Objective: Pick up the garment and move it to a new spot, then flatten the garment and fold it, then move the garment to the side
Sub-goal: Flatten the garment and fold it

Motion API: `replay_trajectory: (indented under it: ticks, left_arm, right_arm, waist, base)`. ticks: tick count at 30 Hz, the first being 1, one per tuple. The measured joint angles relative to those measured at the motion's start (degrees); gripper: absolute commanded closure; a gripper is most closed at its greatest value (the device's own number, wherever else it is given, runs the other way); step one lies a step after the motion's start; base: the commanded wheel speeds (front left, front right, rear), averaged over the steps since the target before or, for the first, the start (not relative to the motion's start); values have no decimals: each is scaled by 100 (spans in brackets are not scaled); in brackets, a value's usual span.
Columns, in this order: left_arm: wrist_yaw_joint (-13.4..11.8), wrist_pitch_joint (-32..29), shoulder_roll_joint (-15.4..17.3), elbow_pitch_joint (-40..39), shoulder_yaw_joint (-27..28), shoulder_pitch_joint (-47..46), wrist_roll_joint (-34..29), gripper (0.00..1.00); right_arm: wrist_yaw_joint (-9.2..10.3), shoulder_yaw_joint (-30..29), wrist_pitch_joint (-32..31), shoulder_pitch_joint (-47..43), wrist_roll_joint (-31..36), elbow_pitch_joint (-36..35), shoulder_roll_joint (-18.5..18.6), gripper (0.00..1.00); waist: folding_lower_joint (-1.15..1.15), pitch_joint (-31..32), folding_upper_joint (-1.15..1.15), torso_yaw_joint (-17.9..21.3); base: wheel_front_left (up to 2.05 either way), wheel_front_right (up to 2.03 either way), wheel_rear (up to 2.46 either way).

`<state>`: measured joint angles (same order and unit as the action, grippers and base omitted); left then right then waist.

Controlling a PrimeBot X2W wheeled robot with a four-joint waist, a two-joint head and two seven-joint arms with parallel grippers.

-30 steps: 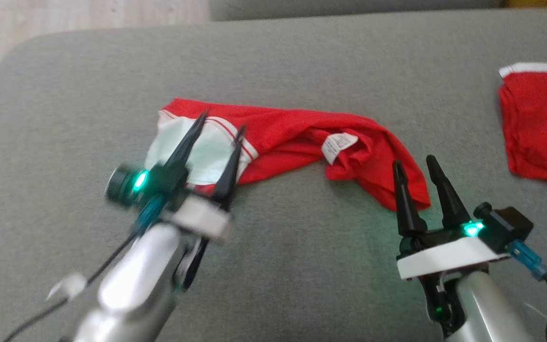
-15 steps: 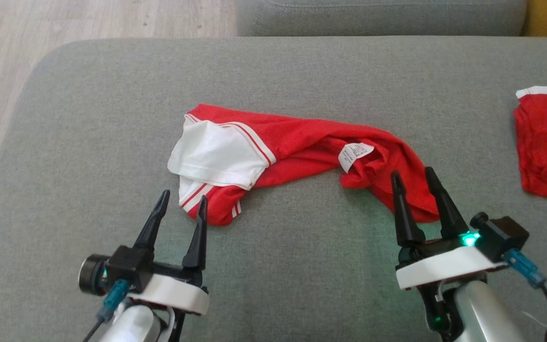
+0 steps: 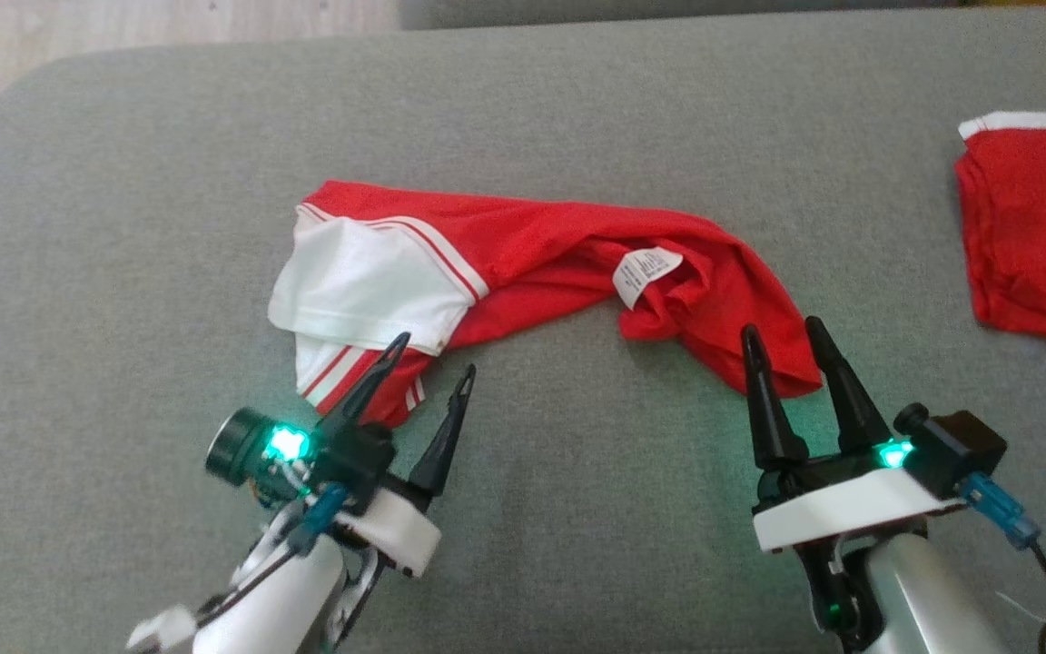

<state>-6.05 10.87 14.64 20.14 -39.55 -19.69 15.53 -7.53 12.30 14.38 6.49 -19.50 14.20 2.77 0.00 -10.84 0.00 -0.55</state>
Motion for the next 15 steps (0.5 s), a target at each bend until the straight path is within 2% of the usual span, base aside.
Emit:
replay_trajectory:
  ticks: [7,14,15]
  left_arm:
    - [-53,-263,109,672,-300,-628,-558,0]
    - [-52,-280,96,1055,-307,-849,-593,0]
    - [-51,-280,93,1096,-307,-853,-593,15]
  right_arm:
    - [0,-27,0,119,0,-40,0,0]
    - [0,-55,0,227,0,-57,1,0]
    - [0,-57,0,227,0,-58,1,0]
  waist:
    - [0,-289,0,164]
    - [1,-428,0,252]
    - [1,-434,0,256]
  base:
    - [0,0,0]
    - [0,0,0]
    - [0,0,0]
